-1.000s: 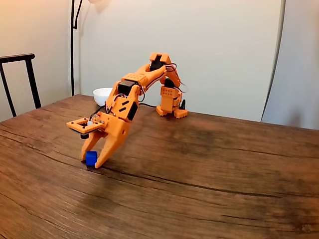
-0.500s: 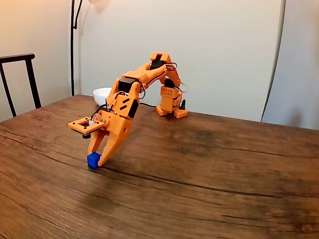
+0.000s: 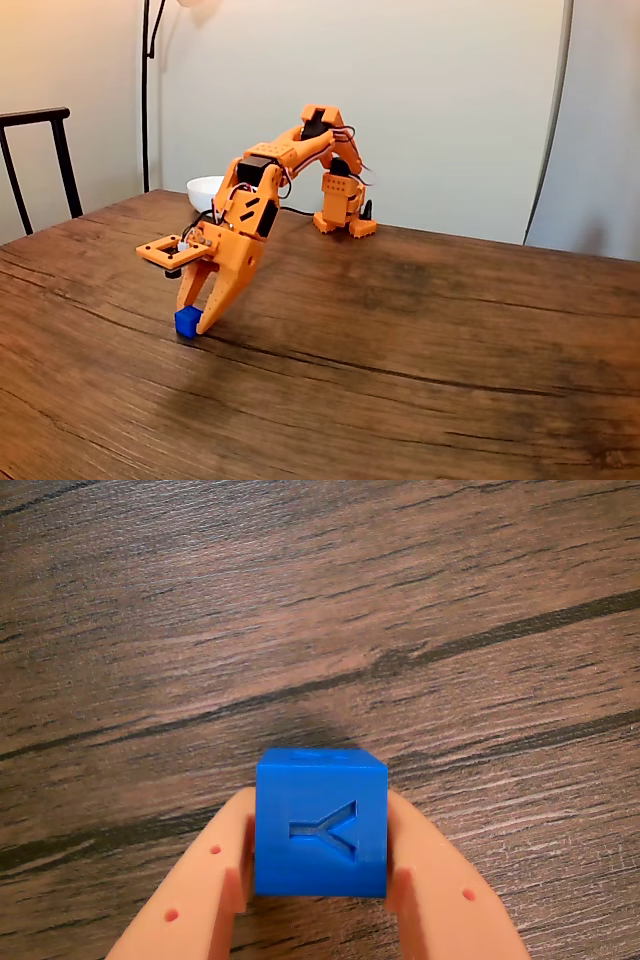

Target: Grasp the cube and drop it in the bowl

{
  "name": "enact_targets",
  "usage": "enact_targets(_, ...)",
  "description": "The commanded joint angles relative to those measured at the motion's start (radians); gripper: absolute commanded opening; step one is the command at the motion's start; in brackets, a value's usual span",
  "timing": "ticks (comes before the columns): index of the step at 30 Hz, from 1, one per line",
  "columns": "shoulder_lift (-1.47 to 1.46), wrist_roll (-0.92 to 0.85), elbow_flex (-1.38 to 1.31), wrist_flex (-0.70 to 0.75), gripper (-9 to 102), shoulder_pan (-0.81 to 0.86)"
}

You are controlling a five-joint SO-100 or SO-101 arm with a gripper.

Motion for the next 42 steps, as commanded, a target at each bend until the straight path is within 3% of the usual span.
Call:
enact_targets(1,0.021,0.005,-0.017,0.02,1,-0.009)
enact_targets(7,0.072,0.046,-0.078,0.04,1,-0.014)
enact_targets(15,0.164,0.098,-0.149,0.256,1,-0.003)
enact_targets(29,0.229,0.112,-0.227,0.376,1,0.0)
enact_targets(42,0.442,0.206,-0.301,0.658,1,0.164)
